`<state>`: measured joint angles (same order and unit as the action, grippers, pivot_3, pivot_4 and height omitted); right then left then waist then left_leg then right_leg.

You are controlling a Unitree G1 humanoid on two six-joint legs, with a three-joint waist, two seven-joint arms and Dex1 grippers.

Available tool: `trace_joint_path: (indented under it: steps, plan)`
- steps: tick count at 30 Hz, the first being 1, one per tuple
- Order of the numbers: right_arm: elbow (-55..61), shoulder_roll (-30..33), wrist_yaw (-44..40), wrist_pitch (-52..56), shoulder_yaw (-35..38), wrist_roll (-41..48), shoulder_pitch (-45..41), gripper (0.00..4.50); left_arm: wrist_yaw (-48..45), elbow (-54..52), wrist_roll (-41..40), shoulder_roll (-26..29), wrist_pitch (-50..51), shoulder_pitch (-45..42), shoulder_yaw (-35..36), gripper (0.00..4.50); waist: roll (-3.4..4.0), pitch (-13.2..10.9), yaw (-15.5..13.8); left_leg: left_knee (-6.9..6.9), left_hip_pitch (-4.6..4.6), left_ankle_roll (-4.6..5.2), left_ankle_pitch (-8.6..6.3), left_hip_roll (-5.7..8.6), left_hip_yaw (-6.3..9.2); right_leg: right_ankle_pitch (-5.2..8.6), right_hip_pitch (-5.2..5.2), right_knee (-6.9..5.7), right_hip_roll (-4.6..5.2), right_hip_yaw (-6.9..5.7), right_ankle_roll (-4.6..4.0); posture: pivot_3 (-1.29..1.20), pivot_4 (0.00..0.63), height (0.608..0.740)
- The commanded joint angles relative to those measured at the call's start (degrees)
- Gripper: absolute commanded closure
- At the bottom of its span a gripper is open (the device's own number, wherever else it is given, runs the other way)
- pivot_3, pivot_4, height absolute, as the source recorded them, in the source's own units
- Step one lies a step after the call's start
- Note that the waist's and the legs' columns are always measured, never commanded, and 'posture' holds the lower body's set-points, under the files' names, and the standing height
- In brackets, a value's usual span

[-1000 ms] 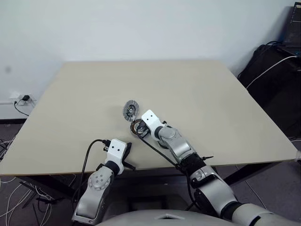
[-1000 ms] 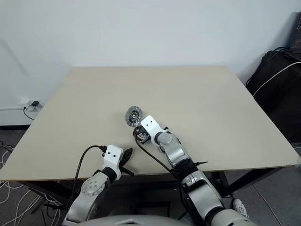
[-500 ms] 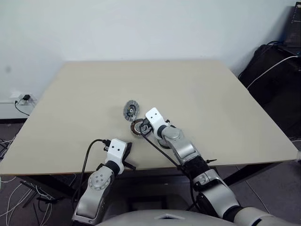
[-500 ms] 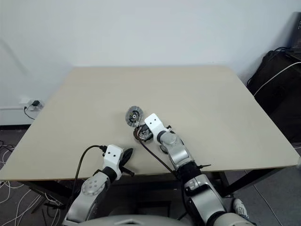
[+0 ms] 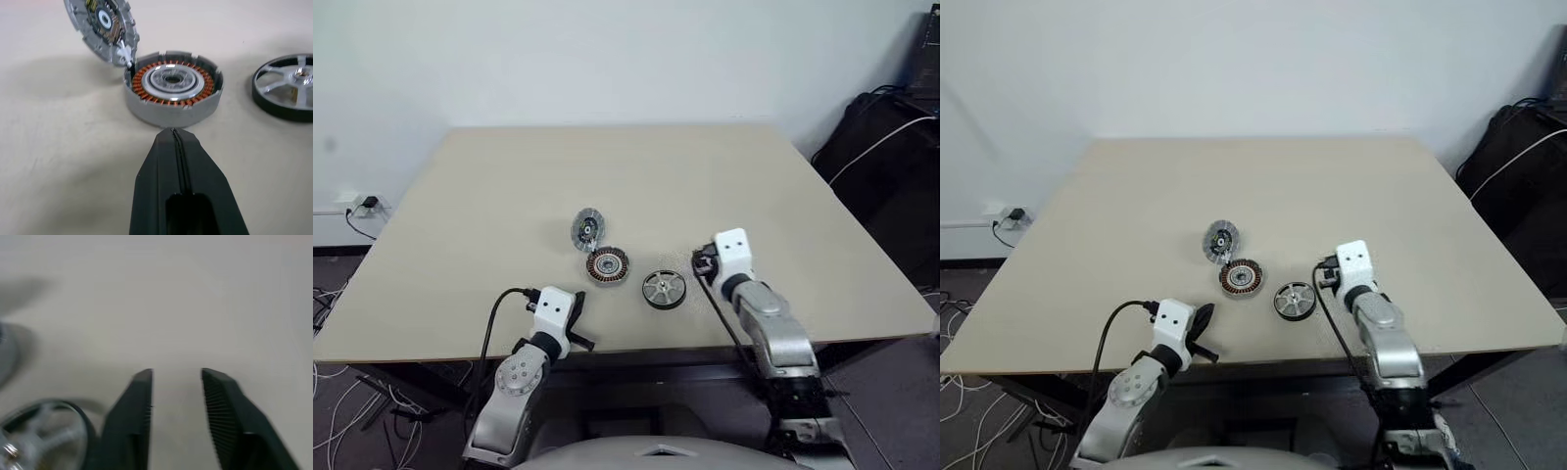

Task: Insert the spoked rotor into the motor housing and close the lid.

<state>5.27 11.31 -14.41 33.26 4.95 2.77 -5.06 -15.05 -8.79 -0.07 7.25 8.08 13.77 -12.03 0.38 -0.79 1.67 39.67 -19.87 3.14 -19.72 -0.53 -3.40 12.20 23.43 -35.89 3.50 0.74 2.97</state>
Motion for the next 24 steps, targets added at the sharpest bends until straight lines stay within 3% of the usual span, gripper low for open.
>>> trace_joint_path:
  steps: [1,6,15,24]
  plan:
    - [4.4,-0.7,0.9,2.7,2.7,3.0,1.3,1.58,-0.5,0.1,-0.1,0.0,-1.3,-1.3,-0.4,4.50,0.00,0.0,0.0,0.00,0.01,0.00,0.00,0.00,0.00,0.00,-0.01,0.00,-0.01,0.01,0.00,0.00,0.000,0.740]
    - [7.2,-2.9,1.8,7.8,6.5,7.9,3.8,0.01,-1.0,0.1,-0.4,0.3,-1.1,-1.3,-0.2,4.50,0.00,0.0,0.0,0.00,-0.01,0.02,0.00,-0.05,0.00,0.00,0.01,0.00,0.00,0.02,0.00,0.00,0.000,0.740]
    - [9.1,-9.3,2.5,28.6,23.5,31.7,-0.4,0.01,-1.6,0.1,-0.2,0.4,-1.1,-0.7,-0.6,4.50,0.01,0.0,-0.2,0.00,-0.02,0.04,-0.01,-0.08,0.01,0.00,0.01,0.00,0.02,0.03,0.01,0.00,0.000,0.740]
    - [2.9,-10.7,4.3,38.9,29.3,43.6,-2.0,0.01,-1.3,0.0,-0.1,0.3,-1.3,-0.2,-0.5,4.50,0.03,0.0,-0.1,-0.01,-0.05,0.06,-0.03,-0.08,0.01,0.01,0.03,0.01,0.03,0.03,0.00,0.00,0.000,0.740]
